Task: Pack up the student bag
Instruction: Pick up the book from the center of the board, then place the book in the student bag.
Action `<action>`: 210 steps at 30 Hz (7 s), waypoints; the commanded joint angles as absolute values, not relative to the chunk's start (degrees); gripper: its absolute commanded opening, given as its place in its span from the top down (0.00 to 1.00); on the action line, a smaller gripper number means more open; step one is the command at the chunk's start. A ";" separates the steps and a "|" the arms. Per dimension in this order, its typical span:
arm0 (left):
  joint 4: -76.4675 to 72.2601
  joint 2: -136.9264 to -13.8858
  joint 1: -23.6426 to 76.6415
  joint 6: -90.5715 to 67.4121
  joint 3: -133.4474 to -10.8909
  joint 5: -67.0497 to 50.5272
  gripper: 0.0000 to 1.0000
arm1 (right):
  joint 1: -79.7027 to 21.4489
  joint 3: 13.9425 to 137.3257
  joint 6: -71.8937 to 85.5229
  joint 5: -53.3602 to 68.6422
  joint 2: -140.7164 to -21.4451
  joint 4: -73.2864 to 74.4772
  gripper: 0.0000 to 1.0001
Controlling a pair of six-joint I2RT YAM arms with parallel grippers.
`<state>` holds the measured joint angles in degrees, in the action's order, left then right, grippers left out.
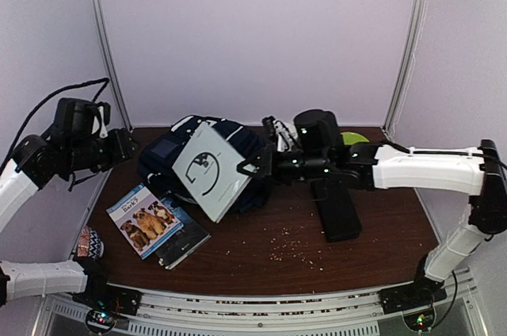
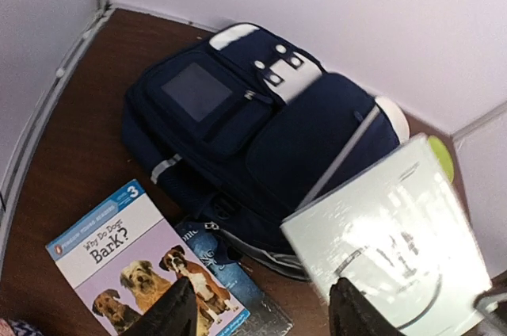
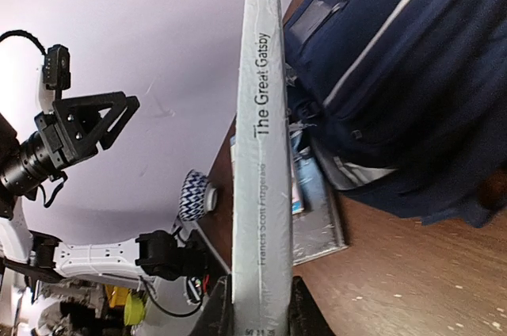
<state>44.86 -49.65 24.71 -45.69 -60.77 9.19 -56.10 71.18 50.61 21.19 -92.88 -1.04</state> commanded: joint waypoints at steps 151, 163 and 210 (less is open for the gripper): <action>34.80 -91.93 52.56 -14.05 -104.53 19.22 1.00 | -46.82 106.13 73.75 20.63 -136.34 -16.81 1.00; 37.18 -93.69 49.29 -12.81 -106.90 29.60 1.00 | -46.82 95.28 73.18 29.89 -122.81 -31.48 1.00; 33.88 -93.71 44.82 -14.50 -102.48 28.93 1.00 | -45.17 94.43 66.34 31.03 -118.03 -20.74 1.00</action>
<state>40.53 -96.01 45.30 -14.92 -100.88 26.81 -45.54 97.03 70.81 29.17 -125.21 -13.80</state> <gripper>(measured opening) 0.054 0.158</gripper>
